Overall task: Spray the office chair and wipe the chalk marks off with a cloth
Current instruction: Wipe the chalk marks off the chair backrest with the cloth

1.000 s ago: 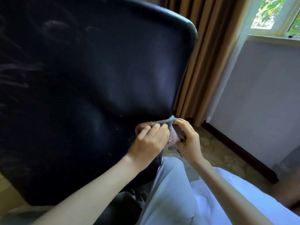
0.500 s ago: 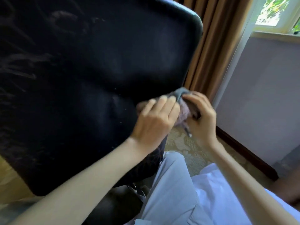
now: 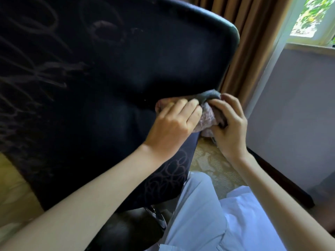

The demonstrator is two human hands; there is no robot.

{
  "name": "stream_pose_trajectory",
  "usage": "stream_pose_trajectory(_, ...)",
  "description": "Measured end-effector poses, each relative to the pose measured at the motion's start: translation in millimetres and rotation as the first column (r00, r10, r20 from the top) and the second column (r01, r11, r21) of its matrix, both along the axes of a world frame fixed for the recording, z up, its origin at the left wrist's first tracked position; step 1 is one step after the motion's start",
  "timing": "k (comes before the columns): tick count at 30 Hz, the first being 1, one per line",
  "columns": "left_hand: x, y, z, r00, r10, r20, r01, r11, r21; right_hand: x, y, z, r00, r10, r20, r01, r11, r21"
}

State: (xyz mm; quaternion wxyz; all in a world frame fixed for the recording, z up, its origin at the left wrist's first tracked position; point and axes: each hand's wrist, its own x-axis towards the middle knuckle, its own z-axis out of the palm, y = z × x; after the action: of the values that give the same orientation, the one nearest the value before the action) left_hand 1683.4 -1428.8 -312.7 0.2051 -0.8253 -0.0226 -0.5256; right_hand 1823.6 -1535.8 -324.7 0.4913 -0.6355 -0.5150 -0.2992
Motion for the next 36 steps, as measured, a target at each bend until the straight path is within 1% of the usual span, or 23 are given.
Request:
stream_pose_trajectory(3,1,4,-43,0.998,0.013,-0.065,-0.012,1.0,0.002,-3,3,-47,0.997,0.014,-0.079,-0.017,0.999,-0.037)
stream_pose_trajectory(7,4,11,-97,0.992,0.021,-0.127,-0.016,0.999,0.04,0,5,-110,0.986,-0.028,-0.164,0.01,0.994,-0.106)
stream_pose_trajectory(12,7,15,-155,0.977,0.024,-0.213,-0.02,1.0,0.019,-3,7,-160,0.96,-0.076,-0.269,0.013,0.974,-0.226)
stream_pose_trajectory(18,11,8,-192,0.947,0.028,-0.321,-0.056,0.995,-0.077,4,3,-181,0.964,-0.107,-0.243,-0.004,0.909,-0.416)
stream_pose_trajectory(21,12,3,-198,0.922,0.037,-0.385,-0.078,0.993,-0.093,3,1,-183,0.966,-0.122,-0.227,-0.003,0.876,-0.482)
stream_pose_trajectory(24,12,0,-178,0.921,0.032,-0.388,-0.079,0.991,-0.105,-1,-1,-174,0.963,-0.129,-0.237,0.011,0.896,-0.443)
stream_pose_trajectory(27,5,1,-134,0.943,0.033,-0.332,-0.069,0.993,-0.096,-9,3,-145,0.969,-0.113,-0.222,0.038,0.948,-0.317)
stream_pose_trajectory(31,-12,7,-71,0.973,0.037,-0.227,-0.058,0.995,-0.087,-27,7,-80,0.984,-0.064,-0.164,0.042,0.99,-0.136)
stream_pose_trajectory(36,-41,11,19,0.997,0.069,-0.04,-0.068,0.998,0.006,-48,16,12,0.999,-0.022,-0.026,0.023,0.999,0.046)
